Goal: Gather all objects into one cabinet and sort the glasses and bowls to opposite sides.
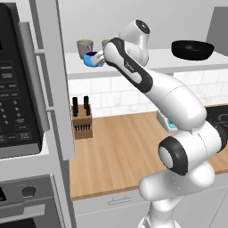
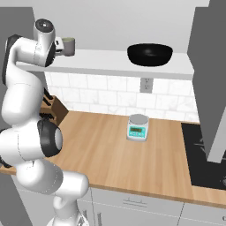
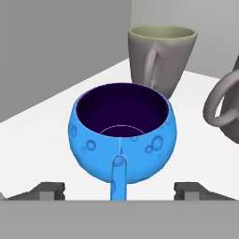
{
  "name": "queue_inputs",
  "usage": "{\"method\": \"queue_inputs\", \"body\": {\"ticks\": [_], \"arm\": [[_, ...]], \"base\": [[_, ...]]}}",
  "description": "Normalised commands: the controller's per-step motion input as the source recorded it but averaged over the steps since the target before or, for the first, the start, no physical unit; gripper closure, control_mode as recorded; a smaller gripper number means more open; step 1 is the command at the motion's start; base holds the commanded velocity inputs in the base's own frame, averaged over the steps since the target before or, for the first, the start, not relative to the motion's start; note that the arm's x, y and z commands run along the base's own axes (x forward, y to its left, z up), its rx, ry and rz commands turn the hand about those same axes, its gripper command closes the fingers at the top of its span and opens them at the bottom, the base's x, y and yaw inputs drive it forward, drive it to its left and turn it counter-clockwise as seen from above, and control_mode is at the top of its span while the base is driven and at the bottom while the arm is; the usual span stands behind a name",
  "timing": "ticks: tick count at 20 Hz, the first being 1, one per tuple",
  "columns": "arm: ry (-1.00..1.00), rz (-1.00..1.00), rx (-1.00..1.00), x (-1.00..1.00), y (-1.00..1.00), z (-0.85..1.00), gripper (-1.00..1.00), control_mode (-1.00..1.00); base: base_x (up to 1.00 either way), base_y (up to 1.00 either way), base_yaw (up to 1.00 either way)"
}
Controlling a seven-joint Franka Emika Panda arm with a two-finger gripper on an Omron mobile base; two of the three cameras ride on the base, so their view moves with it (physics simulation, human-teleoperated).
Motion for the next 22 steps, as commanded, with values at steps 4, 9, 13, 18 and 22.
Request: {"method": "queue_inputs", "body": {"ticks": [4,9,13,18,22], "arm": [[0.00,0.00,0.00,-0.24,-0.01,0.00,-1.00,-1.00],[-0.07,-0.01,0.02,-0.88,-0.44,0.00,-1.00,-1.00],[-0.14,-0.10,0.07,-0.92,-0.62,0.05,-1.00,-1.00],[-0.10,-0.20,0.10,-1.00,-0.56,0.18,-1.00,-1.00],[-0.05,-0.22,0.10,-1.00,-0.71,0.31,-1.00,-1.00]], "base": [[0.00,0.00,0.00],[0.00,0.00,0.00],[0.00,0.00,0.00],[0.00,0.00,0.00],[0.00,0.00,0.00]]}}
